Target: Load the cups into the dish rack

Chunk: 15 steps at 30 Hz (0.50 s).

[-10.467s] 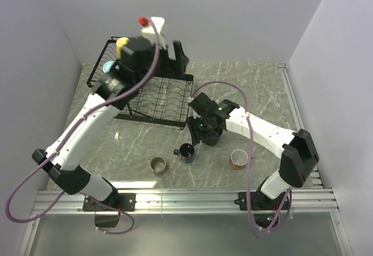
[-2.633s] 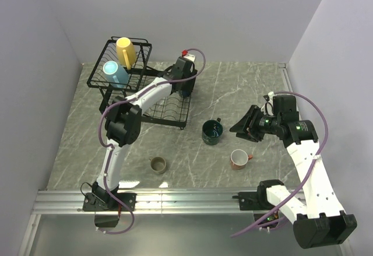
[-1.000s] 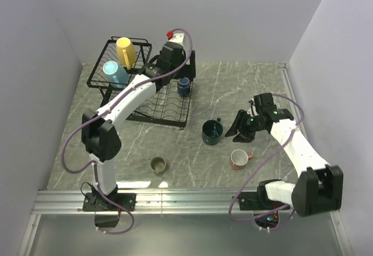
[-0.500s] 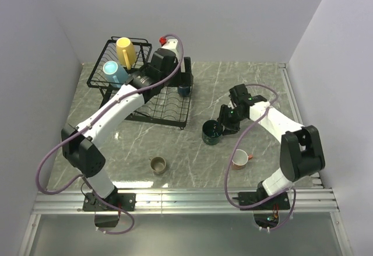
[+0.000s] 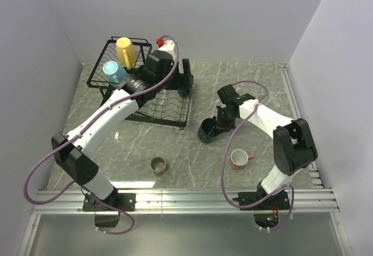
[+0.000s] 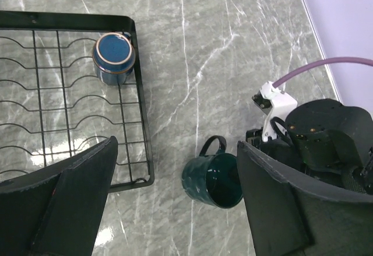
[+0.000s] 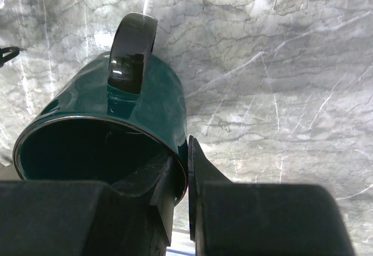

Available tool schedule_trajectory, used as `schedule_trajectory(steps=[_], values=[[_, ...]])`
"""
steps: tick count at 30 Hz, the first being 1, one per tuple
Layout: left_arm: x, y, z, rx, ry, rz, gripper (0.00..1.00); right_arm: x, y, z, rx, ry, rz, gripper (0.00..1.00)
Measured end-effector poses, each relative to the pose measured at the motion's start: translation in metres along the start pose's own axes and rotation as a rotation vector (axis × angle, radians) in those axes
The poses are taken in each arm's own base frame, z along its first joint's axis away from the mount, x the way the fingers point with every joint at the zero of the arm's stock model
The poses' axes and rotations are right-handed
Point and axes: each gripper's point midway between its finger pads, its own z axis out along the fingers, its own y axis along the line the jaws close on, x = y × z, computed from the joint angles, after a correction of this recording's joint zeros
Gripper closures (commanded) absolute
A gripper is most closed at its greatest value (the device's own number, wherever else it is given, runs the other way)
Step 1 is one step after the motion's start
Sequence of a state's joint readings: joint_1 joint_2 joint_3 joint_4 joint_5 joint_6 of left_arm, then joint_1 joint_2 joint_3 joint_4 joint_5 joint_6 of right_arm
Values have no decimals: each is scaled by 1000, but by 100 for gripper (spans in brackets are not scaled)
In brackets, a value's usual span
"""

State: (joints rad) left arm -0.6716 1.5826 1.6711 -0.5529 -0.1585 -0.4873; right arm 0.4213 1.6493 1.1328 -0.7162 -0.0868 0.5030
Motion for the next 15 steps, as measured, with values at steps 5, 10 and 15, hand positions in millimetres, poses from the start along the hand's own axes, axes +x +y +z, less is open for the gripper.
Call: schedule_trajectory(steps=[5, 10, 15], values=[[4, -5, -1, 29, 19, 1, 11, -2, -2, -2, 10, -14, -14, 100], [14, -23, -10, 164, 43, -25, 8, -6, -1, -28, -28, -58, -20, 100], [25, -21, -20, 321, 62, -193, 1, -25, 8, -86, -217, -180, 43, 100]])
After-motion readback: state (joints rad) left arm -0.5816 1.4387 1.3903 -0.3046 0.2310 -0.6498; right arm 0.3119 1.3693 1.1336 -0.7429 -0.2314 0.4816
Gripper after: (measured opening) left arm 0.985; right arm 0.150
